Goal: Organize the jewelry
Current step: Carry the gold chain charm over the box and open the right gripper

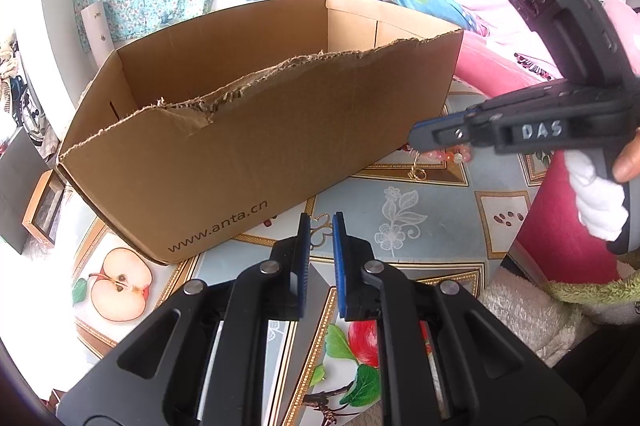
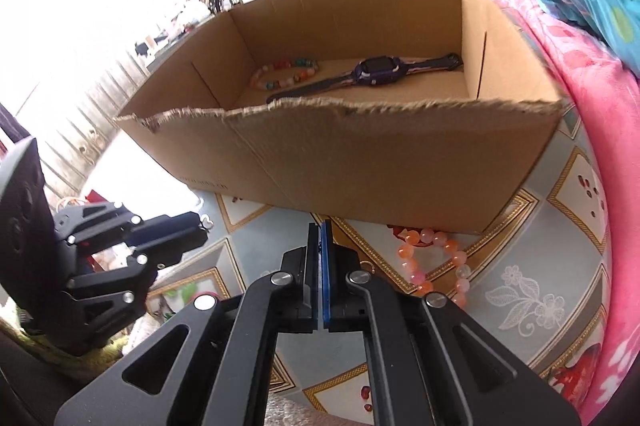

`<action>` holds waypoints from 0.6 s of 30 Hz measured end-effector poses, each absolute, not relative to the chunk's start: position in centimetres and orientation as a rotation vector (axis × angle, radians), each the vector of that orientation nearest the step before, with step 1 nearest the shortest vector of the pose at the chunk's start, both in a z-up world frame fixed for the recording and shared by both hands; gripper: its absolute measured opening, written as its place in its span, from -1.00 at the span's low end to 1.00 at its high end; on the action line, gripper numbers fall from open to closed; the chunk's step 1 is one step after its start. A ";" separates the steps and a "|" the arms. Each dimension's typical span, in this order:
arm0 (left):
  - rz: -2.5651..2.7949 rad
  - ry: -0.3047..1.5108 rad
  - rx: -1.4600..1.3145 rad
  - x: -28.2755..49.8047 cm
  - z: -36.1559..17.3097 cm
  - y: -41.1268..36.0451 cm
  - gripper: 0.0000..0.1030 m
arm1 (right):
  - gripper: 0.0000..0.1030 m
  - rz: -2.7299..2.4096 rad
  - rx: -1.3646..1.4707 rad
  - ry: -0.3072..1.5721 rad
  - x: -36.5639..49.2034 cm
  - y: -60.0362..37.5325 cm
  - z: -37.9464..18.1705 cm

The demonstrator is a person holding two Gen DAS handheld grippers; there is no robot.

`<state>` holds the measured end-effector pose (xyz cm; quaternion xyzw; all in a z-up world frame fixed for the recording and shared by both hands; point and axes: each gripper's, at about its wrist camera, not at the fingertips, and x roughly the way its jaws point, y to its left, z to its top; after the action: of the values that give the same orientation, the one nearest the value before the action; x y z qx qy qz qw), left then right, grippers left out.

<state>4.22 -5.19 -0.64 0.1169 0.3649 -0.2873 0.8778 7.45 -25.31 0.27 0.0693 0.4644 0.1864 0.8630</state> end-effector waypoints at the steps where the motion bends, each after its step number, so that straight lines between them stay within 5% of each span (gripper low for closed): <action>1: -0.600 0.759 0.244 4.2 -0.6 -5.2 -0.81 | -0.98 0.394 0.157 0.967 7.4 -25.5 0.7; 18: -0.725 0.576 0.127 5.1 8.9 -3.9 -0.81 | -0.98 0.452 0.179 0.715 8.9 -26.3 10.4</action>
<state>5.10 -3.88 8.94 0.0613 0.2775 -0.3497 0.8927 8.92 -26.27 10.43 0.0867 0.3463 0.2188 0.9081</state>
